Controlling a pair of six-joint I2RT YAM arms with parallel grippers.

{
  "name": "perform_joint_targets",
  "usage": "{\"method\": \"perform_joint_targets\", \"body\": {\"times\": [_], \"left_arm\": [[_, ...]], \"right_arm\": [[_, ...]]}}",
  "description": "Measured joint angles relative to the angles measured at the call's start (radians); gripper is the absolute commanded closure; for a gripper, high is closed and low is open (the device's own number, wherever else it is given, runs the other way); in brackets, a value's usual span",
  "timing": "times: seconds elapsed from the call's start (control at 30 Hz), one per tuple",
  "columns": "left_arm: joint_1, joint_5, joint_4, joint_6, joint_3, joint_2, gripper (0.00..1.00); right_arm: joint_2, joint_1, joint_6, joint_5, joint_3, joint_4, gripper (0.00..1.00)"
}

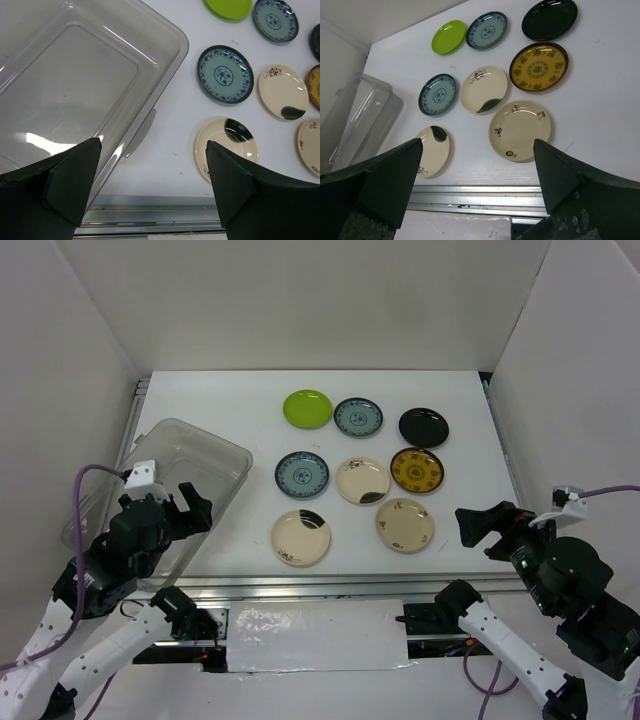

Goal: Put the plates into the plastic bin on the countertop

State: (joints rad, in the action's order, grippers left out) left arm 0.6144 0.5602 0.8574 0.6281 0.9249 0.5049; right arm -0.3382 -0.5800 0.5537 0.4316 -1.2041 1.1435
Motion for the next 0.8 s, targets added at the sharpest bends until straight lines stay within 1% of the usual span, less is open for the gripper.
{"method": "perform_joint_targets", "body": {"times": [0.3, 0.37, 0.43, 0.53, 0.67, 0.73, 0.8], "left_arm": [[0.0, -0.013, -0.01, -0.001, 0.0, -0.047, 0.01], [0.0, -0.033, -0.02, -0.011, 0.0, -0.042, 0.01], [0.0, -0.092, -0.037, -0.03, 0.005, -0.018, 0.01], [0.0, -0.226, -0.087, -0.029, 0.018, 0.071, 0.01], [0.001, -0.442, -0.257, -0.005, -0.024, 0.274, 0.01], [0.006, -0.503, -0.333, 0.014, -0.083, 0.371, 0.01], [0.012, -0.517, -0.371, 0.037, -0.156, 0.437, 0.01]], "right_arm": [[0.0, 0.0, 0.0, -0.005, -0.001, 0.005, 0.0], [0.0, 0.0, 0.0, -0.013, -0.001, 0.005, 0.0], [0.0, -0.001, 0.0, -0.029, 0.0, 0.005, 0.0], [0.0, -0.008, 0.0, -0.059, 0.003, 0.003, 0.0], [0.0, -0.013, -0.004, -0.126, 0.033, -0.012, 0.0], [0.0, -0.013, -0.011, -0.172, 0.053, -0.023, 0.0], [0.0, -0.013, -0.025, -0.222, 0.072, -0.032, 0.0]]}}
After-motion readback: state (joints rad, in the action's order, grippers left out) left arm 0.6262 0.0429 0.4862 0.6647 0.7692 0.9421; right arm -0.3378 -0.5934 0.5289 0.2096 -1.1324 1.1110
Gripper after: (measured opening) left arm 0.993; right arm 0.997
